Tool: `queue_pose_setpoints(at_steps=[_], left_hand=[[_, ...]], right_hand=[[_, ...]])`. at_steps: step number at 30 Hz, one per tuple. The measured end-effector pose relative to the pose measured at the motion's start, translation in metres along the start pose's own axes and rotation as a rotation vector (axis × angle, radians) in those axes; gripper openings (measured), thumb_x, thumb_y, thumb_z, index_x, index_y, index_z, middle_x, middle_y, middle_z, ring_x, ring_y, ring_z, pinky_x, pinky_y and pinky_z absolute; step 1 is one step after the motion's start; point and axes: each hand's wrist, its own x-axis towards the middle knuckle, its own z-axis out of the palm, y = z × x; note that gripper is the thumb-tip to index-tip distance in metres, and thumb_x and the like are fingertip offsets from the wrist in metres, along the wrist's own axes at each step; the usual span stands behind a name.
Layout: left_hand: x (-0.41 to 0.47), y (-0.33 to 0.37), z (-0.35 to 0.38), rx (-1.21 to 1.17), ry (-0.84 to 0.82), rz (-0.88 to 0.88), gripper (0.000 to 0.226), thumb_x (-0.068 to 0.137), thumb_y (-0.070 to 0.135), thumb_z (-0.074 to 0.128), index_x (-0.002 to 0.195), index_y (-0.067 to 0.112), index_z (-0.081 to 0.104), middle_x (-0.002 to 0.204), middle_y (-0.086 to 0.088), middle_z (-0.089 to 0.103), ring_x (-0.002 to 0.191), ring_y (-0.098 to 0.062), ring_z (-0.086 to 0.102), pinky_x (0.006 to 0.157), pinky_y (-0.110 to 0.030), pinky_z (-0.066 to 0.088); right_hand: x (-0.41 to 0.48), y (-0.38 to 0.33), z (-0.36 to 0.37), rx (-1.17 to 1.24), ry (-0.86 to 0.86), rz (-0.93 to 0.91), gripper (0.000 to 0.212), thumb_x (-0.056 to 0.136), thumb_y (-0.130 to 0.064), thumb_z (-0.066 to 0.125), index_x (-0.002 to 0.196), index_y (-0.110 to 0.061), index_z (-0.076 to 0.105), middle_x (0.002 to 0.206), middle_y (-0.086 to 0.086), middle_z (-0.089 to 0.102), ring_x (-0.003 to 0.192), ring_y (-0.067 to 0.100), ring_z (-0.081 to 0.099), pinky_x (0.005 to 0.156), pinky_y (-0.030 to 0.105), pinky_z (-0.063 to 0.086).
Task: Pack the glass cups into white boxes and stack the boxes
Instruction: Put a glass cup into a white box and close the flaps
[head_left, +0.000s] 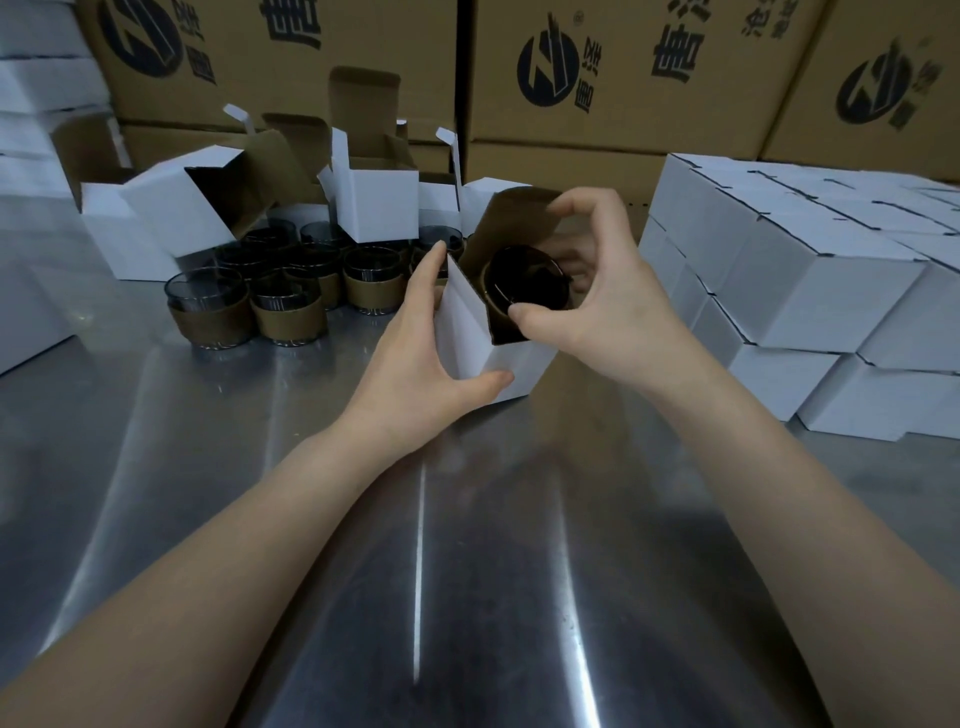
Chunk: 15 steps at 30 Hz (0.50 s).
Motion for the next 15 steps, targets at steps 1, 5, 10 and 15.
queue_pose_setpoints(at_steps=[1,5,10,15], left_hand=[[0.0002,0.0004,0.0004,0.015,0.001,0.004,0.116,0.071,0.039,0.084,0.155,0.036,0.004,0.157,0.012,0.03,0.142,-0.004,0.028,0.112,-0.026,0.027],[0.0002,0.0025,0.0006,0.057,0.004,0.024,0.112,0.072,0.042,0.082,0.155,0.036,0.007,0.157,0.015,0.028,0.143,-0.003,0.026,0.112,-0.028,0.026],[-0.0013,0.0082,0.001,0.084,-0.022,0.058,0.11,0.073,0.042,0.081,0.155,0.032,0.009,0.156,0.011,0.03,0.143,-0.008,0.029,0.117,-0.044,0.033],[-0.0019,0.0102,0.001,0.105,-0.028,0.076,0.11,0.074,0.04,0.082,0.157,0.027,0.01,0.156,0.01,0.03,0.143,-0.007,0.029,0.117,-0.043,0.033]], right_hand=[[-0.0002,-0.0014,0.0,-0.015,-0.011,-0.006,0.066,0.066,-0.027,0.076,0.116,-0.04,0.035,0.106,-0.018,0.06,0.1,0.001,0.061,0.086,0.029,0.055],[0.0003,-0.0039,-0.0008,-0.057,-0.039,-0.007,0.066,0.066,-0.028,0.077,0.113,-0.042,0.033,0.107,-0.021,0.054,0.099,0.001,0.059,0.075,0.012,0.049],[0.0006,-0.0034,-0.0006,-0.09,-0.041,-0.002,0.065,0.068,-0.026,0.081,0.114,-0.036,0.036,0.105,-0.023,0.053,0.097,-0.002,0.056,0.074,0.009,0.047],[0.0021,-0.0003,-0.0004,-0.125,-0.077,0.027,0.066,0.065,-0.03,0.082,0.115,-0.031,0.039,0.115,-0.01,0.056,0.109,0.012,0.056,0.087,0.032,0.049]])
